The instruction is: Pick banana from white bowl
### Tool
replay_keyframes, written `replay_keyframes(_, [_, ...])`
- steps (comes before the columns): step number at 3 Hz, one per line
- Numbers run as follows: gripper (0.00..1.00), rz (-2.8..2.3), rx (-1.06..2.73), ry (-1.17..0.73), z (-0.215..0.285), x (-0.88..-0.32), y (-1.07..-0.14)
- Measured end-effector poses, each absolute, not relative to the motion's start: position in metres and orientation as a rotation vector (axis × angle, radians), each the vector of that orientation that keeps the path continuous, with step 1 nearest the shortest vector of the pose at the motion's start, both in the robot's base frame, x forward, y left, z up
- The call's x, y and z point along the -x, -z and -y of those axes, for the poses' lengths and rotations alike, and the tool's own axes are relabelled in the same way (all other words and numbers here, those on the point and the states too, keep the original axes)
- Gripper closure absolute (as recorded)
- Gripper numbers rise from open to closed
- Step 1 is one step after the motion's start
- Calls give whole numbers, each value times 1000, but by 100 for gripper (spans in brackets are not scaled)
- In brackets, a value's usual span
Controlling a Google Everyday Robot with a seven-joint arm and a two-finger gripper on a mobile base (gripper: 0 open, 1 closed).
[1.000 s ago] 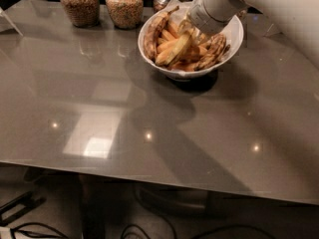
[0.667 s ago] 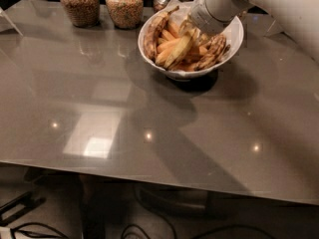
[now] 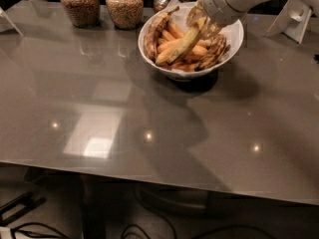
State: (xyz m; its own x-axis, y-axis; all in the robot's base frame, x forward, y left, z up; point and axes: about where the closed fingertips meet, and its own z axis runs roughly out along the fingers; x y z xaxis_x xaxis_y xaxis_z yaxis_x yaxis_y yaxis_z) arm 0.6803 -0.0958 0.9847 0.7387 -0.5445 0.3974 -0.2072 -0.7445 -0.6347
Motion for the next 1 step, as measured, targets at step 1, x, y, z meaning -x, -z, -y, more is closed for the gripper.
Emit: replay_keyframes(1, [100, -586, 2272, 737, 105, -652, -1011])
